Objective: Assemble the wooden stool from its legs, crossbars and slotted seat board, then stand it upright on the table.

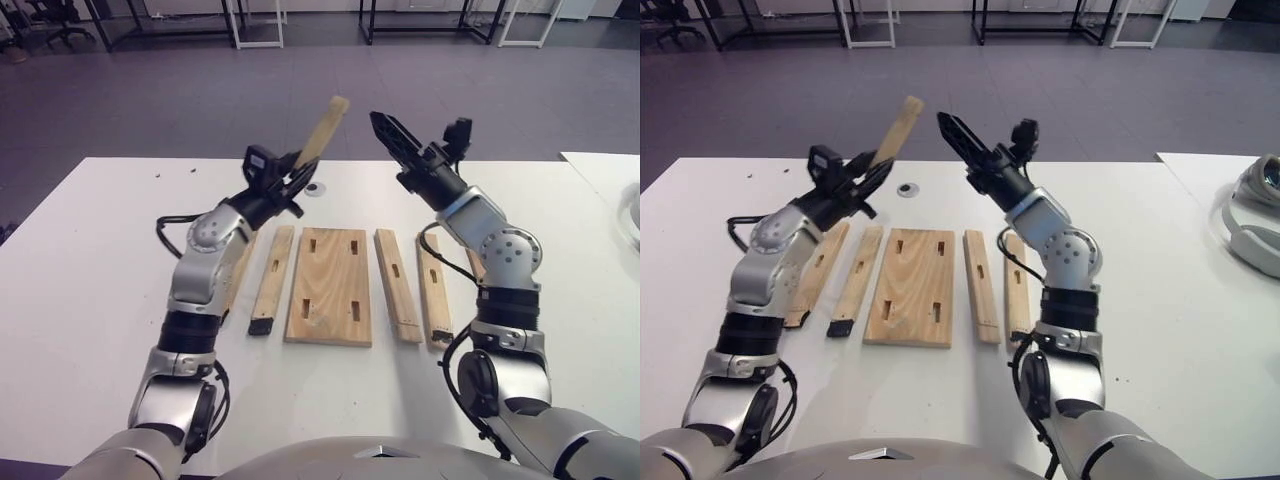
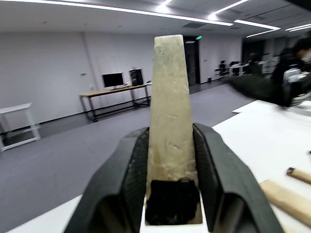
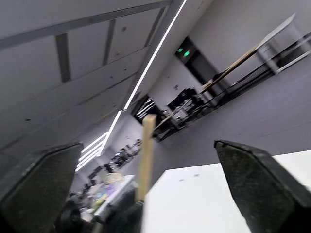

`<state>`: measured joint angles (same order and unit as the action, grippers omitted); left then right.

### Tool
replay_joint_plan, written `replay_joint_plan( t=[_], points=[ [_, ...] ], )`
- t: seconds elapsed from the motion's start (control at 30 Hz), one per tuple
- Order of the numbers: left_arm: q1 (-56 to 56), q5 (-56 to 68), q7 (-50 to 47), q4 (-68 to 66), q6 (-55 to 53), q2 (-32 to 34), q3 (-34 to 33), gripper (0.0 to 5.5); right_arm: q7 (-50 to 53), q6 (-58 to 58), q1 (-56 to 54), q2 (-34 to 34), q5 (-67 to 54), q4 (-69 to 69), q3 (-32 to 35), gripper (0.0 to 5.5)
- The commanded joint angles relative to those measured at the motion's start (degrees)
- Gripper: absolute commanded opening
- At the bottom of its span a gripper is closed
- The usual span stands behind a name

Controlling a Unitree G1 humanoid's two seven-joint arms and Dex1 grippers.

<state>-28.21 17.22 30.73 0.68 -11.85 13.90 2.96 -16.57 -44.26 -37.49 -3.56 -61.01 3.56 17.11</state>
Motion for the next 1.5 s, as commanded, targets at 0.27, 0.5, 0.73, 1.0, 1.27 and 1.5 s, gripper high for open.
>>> replay_joint_plan(
  t=[0.27,0.5,0.73,1.0,1.27,1.5],
  points=[
    [0.9,-1.8,4.6,4.3,1.0,1.2,3.9,1.29,7.5,-3.4,-3.3,1.2,-4.4,0.3,1.0,3.16],
    [2.3,-2.1,6.1,5.7,0.8,1.9,4.3,1.29,8.5,-3.4,-2.4,0.6,-4.4,-0.3,1.2,1.79],
    [2.9,-3.9,6.4,5.3,0.4,2.5,6.0,1.29,8.9,-4.7,0.5,-1.1,-4.1,-2.9,0.9,0.52],
    [8.5,-2.8,2.4,8.4,-4.7,2.3,3.0,2.97,6.3,2.8,19.3,-7.4,6.4,-12.9,3.0,0.42],
    [14.7,-5.2,-6.7,9.2,-4.5,0.0,-0.2,3.54,3.1,13.1,30.7,-3.4,14.9,-9.7,0.9,0.42],
    [15.5,-5.2,-7.9,9.2,-4.6,-0.6,0.2,3.54,1.1,16.6,31.5,-2.5,17.5,-5.6,0.0,0.42]
  ],
)
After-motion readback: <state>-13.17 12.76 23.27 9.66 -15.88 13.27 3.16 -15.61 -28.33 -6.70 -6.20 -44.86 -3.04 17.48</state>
